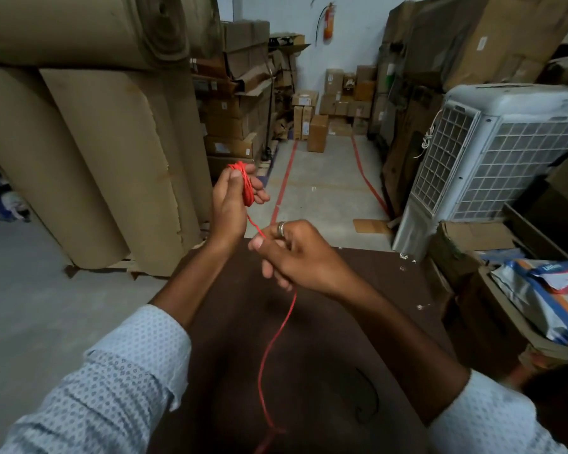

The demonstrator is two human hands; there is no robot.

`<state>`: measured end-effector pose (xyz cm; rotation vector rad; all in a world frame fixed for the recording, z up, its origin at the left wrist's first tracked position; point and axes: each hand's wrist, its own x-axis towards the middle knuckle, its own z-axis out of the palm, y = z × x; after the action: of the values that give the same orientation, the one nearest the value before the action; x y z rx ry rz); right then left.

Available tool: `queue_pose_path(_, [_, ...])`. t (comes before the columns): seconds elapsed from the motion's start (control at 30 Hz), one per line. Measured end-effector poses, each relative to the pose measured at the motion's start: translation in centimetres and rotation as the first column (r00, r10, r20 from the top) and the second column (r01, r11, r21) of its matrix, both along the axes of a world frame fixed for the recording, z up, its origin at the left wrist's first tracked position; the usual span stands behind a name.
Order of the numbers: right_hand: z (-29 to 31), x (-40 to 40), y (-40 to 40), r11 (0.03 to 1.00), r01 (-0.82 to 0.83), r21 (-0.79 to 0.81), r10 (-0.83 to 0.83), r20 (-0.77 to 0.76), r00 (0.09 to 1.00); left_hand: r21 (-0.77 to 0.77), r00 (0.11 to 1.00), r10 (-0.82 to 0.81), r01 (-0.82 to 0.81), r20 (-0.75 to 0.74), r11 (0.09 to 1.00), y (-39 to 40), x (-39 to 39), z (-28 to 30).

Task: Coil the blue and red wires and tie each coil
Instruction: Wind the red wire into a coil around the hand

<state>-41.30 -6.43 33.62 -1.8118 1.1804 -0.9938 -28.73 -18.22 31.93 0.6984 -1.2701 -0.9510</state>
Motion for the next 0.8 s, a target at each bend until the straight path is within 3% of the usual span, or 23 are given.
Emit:
queue_pose_path(0.13, [3.1, -1.8, 0.9, 0.991, 0.048, -0.125, -0.047, 0.007, 0.999, -0.089, 0.964, 0.037, -0.014, 0.264, 0.996, 1.1, 0.7, -1.0])
queue_pose_path(0.2, [4.5, -2.8, 0.7, 0.98, 0.08, -0.181, -0.08, 0.008, 0.997, -0.075, 0.951, -0.004, 0.029, 0.31, 0.997, 1.8, 0.8, -1.4])
queue_pose_path(0.4, [5.8, -5.4, -2.9, 0.891, 0.299, -0.342, -0.314, 0.015, 0.949, 0.036, 0.938, -0.266, 0.264, 0.224, 0.964, 4.0, -1.3, -1.4])
queue_pose_path(0.53, [4.0, -7.3, -6.4, 0.838, 0.401, -0.371, -0.422, 0.026, 0.906, 0.019, 0.903, -0.395, 0.398, 0.169, 0.917, 5.5, -2.5, 0.0])
queue_pose_path(0.67, [-0.5, -7.3, -7.4, 0.899, 0.344, -0.272, -0.345, 0.043, 0.937, -0.006, 0.893, -0.446, 0.447, 0.054, 0.894, 6.0, -3.0, 1.3])
queue_pose_path(0.8, [-4.4, -5.2, -5.2, 0.956, 0.263, -0.129, -0.265, 0.008, 0.964, -0.032, 0.92, -0.389, 0.388, -0.037, 0.921, 5.6, -2.8, 1.9])
